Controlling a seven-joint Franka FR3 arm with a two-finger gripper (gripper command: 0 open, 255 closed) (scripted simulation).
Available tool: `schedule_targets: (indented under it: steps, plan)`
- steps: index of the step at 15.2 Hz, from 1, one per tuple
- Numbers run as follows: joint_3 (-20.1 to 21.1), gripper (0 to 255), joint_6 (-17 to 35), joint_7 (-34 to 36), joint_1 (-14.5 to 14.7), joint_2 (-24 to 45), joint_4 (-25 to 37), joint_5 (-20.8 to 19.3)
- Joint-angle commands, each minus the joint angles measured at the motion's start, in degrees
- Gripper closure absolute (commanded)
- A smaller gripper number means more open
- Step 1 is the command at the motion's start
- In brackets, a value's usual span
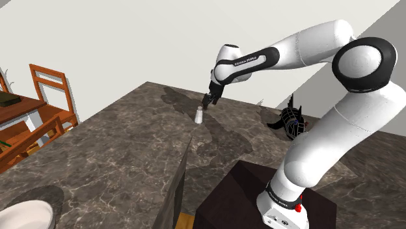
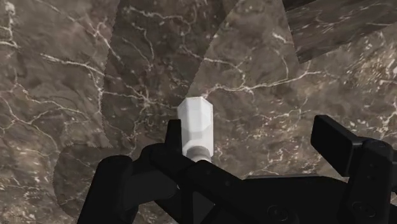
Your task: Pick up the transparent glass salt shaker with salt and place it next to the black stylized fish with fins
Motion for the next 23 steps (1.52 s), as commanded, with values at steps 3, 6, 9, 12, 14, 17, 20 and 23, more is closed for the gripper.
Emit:
schedule_targets:
  steps: [3, 6, 9, 12, 14, 17, 20, 23]
  plan:
    - [-1.58, 0, 6.98, -4.64, 0.44, 8.66, 3.10, 2.73]
    - [-2.17, 0, 10.35, -8.24, 0.36, 14.59, 6.44, 5.48]
    - [-2.01, 0, 12.38, -8.94, 0.28, 16.55, 6.28, 6.49]
    - [-1.85, 0, 14.37, -9.72, 0.24, 18.59, 6.23, 7.59]
    - [-1.72, 0, 15.39, -10.15, 0.18, 19.69, 6.26, 8.21]
    - [-1.72, 0, 15.39, -10.15, 0.18, 19.69, 6.26, 8.21]
    - [-1.72, 0, 15.39, -10.15, 0.18, 19.69, 6.26, 8.21]
    - [-1.72, 255, 15.38, -10.15, 0.18, 19.68, 6.26, 8.21]
